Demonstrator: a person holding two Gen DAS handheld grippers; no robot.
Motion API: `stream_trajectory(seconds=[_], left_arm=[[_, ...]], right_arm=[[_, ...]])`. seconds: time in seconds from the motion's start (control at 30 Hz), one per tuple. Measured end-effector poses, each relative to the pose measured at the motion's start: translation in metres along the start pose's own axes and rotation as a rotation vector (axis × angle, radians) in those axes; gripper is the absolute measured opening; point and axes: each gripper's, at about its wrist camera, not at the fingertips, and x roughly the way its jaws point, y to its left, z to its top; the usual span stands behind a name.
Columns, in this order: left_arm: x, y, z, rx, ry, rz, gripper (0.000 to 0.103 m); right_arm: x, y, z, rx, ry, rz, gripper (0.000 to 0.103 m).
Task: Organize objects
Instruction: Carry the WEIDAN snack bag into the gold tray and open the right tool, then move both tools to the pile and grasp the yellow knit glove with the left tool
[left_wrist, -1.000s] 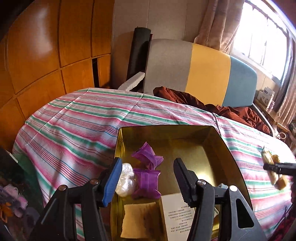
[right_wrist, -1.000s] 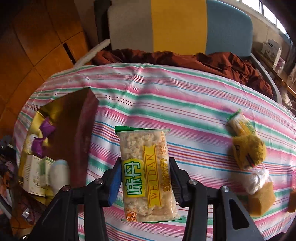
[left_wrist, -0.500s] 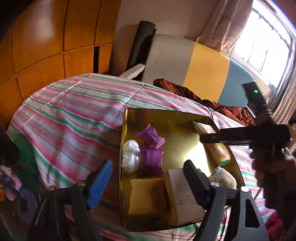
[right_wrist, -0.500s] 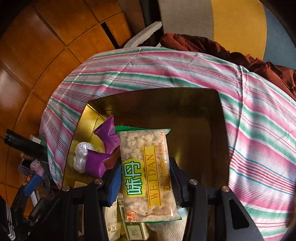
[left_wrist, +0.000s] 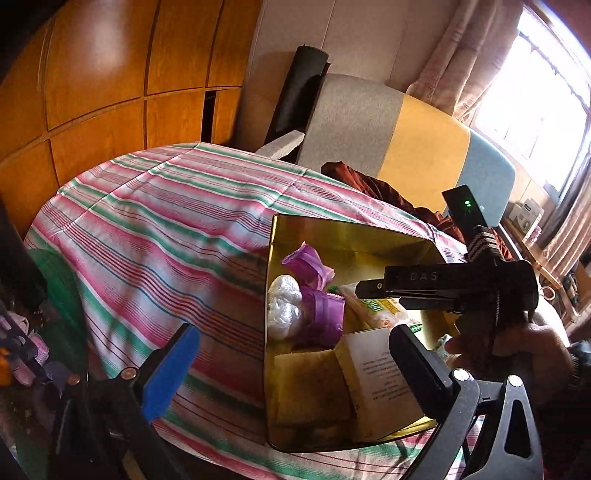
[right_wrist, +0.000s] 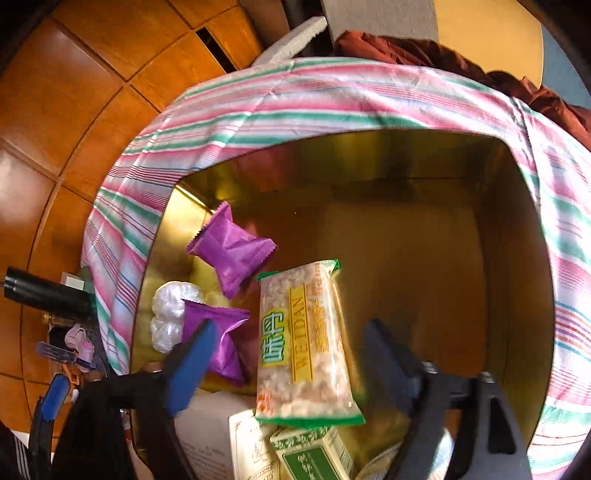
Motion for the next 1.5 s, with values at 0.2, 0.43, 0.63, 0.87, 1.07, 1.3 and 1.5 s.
stream_trajectory(seconds=[0.2, 0.43, 0.63, 0.87, 1.07, 1.3, 1.5], left_arm=[[-0.004, -0.012, 0.000, 0.044, -0.018, 0.014, 0.103], [-0.009, -0.028, 0.000, 0.093, -0.031, 0.022, 0.103], [-0.013, -0.043, 0.000, 0.132, -0.033, 0.007, 0.103], [-0.012, -0.067, -0.001, 0.182, -0.022, -0.016, 0.103], [-0.009, -0.093, -0.003, 0.235, -0.007, -0.058, 0.103], [-0.005, -0.131, -0.003, 0.307, 0.008, -0.119, 0.103], [-0.003, -0.171, -0.004, 0.387, 0.013, -0.176, 0.103]], right_arm=[[-0.039, 0.007, -0.015, -0.087, -0.107, -0.087, 0.087], [-0.075, -0.009, -0.038, -0.100, -0.188, -0.161, 0.087], [-0.108, -0.048, -0.061, -0.058, -0.239, -0.222, 0.087], [-0.137, -0.110, -0.086, 0.032, -0.255, -0.299, 0.087], [-0.159, -0.173, -0.107, 0.151, -0.250, -0.369, 0.087], [-0.210, -0.251, -0.128, 0.323, -0.317, -0.440, 0.087], [-0.260, -0.335, -0.156, 0.608, -0.442, -0.514, 0.087]])
